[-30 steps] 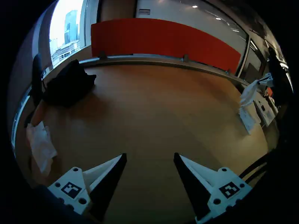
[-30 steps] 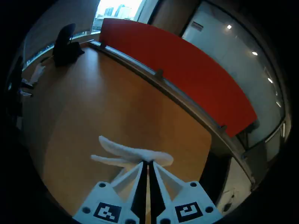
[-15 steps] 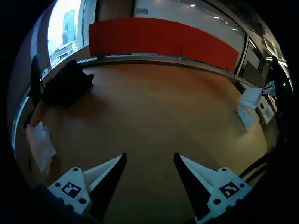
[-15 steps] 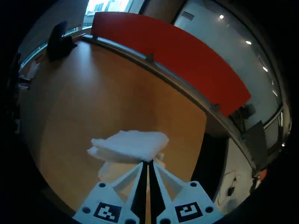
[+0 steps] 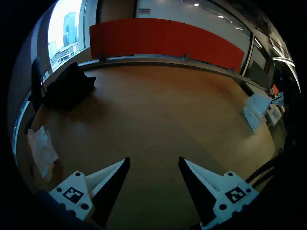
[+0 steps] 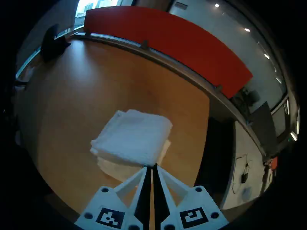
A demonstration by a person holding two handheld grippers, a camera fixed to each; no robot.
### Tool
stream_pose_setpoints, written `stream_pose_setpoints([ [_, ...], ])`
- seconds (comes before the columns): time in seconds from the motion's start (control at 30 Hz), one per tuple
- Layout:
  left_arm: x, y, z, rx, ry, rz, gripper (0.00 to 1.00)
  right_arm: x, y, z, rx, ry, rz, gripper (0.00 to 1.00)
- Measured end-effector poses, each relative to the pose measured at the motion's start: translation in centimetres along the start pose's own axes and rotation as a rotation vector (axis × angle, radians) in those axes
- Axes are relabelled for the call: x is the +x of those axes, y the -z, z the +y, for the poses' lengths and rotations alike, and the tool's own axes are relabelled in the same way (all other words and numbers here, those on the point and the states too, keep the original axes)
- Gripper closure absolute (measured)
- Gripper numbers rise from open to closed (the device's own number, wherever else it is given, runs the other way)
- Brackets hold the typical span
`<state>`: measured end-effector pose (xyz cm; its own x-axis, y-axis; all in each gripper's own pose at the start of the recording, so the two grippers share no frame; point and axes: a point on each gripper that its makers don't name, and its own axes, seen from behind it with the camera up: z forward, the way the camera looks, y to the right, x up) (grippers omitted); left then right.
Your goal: Fold towel
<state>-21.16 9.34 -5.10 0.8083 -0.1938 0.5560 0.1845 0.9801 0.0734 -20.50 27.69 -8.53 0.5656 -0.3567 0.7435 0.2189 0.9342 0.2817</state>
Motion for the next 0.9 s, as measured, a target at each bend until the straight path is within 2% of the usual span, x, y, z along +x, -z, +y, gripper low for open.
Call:
stream_pose_setpoints([
  [0.5,-0.1,0.0,0.5,0.003,-0.015,-0.005,0.06,-5.5,-1.1,-0.8,-0.006,-0.088,-0.063,0.97],
  [0.9,-0.1,0.1,0.6,0.005,-0.019,-0.007,0.07,-7.9,-2.2,-2.0,0.003,-0.137,-0.099,0.97],
])
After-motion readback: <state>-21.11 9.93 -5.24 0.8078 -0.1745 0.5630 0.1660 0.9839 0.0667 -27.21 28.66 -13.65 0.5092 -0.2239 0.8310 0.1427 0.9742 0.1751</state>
